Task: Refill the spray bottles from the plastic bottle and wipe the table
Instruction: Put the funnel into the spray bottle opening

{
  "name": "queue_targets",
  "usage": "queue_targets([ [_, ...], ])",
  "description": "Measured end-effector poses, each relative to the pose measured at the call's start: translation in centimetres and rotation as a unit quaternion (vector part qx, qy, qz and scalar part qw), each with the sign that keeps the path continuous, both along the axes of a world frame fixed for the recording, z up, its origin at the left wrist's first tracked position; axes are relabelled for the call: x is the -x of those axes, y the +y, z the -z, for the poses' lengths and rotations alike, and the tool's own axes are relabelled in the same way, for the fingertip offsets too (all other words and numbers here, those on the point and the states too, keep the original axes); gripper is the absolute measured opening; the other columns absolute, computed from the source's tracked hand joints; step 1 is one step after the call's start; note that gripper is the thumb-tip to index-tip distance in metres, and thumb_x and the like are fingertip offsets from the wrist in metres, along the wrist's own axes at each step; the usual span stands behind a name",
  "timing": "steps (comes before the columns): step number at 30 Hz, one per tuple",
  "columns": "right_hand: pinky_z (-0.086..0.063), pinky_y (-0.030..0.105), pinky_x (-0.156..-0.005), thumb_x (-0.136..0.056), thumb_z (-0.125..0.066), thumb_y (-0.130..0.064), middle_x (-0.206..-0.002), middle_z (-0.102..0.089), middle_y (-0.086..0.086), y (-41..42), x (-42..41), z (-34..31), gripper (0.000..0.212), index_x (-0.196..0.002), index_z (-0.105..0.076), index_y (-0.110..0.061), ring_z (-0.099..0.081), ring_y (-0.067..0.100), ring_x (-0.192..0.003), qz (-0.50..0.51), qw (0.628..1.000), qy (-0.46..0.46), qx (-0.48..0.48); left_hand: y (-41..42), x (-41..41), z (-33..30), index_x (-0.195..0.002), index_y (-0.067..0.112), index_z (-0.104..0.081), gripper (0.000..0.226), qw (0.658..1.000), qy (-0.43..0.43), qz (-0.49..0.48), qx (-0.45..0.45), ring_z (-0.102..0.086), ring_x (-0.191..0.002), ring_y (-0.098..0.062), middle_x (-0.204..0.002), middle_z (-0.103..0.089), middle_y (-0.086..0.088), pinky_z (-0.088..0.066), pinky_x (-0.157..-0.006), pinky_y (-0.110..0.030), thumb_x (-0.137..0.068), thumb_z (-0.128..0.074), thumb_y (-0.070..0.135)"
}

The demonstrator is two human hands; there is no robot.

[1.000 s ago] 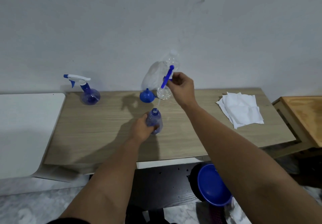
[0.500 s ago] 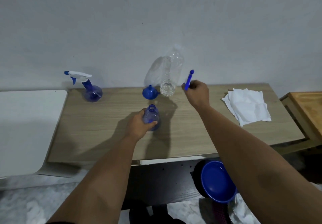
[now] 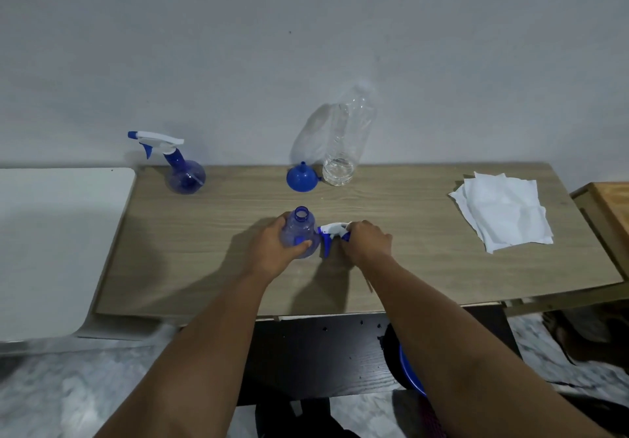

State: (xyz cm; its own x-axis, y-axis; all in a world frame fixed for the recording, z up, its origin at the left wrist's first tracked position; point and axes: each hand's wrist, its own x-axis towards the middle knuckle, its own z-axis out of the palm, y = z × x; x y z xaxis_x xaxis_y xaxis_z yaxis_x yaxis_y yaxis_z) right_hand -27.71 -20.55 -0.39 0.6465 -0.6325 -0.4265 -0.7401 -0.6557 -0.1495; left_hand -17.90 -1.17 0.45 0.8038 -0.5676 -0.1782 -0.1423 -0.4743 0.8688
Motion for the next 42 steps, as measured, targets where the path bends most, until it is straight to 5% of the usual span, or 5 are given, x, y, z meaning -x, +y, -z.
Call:
queue_targets([
  [11, -0.055, 0.040, -0.089, -0.092, -0.061, -0.027, -0.126, -0.064, 0.005, -0.9, -8.3, -6.2, 0.044, -0.136, -0.061, -0.021, -0.065, 0.030, -0.114, -0.070, 0.990, -0.124, -0.008, 0.4, -2.0, -0.3, -0.109, 0.049, -0.057, 0.051, 1.000, 0.003, -0.020, 0.008, -0.065, -0.092, -0.003, -0.100, -0.068, 0.020, -0.056, -0.085, -0.040, -0.064, -0.082, 0.044],
  [15, -0.053, 0.036, -0.074, -0.086, -0.063, -0.019, -0.100, -0.068, 0.006, -0.2, -13.0, -4.3, 0.021, -0.107, -0.063, -0.014, -0.071, 0.032, -0.100, -0.057, 0.985, -0.137, -0.087, 0.6, -3.3, -0.1, -0.113, 0.037, -0.061, 0.061, 0.999, 0.001, -0.036, 0.015, -0.065, -0.092, -0.002, -0.101, -0.069, 0.016, -0.057, -0.083, -0.036, -0.057, -0.077, 0.056],
  [24, -0.051, 0.049, -0.101, -0.088, -0.076, -0.033, -0.158, -0.037, 0.016, 1.1, -16.7, 0.6, 0.088, -0.157, -0.028, -0.006, -0.057, 0.039, -0.132, 0.046, 0.984, -0.148, -0.088, 1.2, -5.7, 0.7, -0.101, 0.053, -0.056, 0.053, 0.998, -0.030, -0.036, 0.029, -0.066, -0.087, 0.005, -0.096, -0.069, 0.023, -0.051, -0.073, -0.013, -0.069, -0.087, 0.026],
  [31, -0.050, 0.050, -0.102, -0.078, -0.080, -0.060, -0.144, -0.041, 0.016, 1.7, -17.0, 2.0, 0.092, -0.148, -0.044, -0.013, -0.050, 0.040, -0.130, 0.056, 0.987, -0.143, -0.051, 1.3, -6.1, 1.1, -0.116, 0.045, -0.059, 0.056, 0.998, -0.047, -0.028, 0.030, -0.063, -0.093, 0.008, -0.103, -0.068, 0.025, -0.050, -0.078, -0.012, -0.069, -0.087, 0.032],
  [42, -0.054, 0.044, -0.097, -0.066, -0.090, -0.032, -0.122, -0.066, 0.001, 1.5, -14.4, 0.4, 0.077, -0.131, -0.050, -0.024, -0.064, 0.027, -0.113, 0.105, 0.943, -0.259, -0.182, 1.4, -5.5, 0.7, -0.122, 0.040, -0.058, 0.059, 0.997, -0.055, -0.044, 0.020, -0.063, -0.096, 0.001, -0.106, -0.069, 0.018, -0.056, -0.082, -0.028, -0.068, -0.082, 0.041],
])
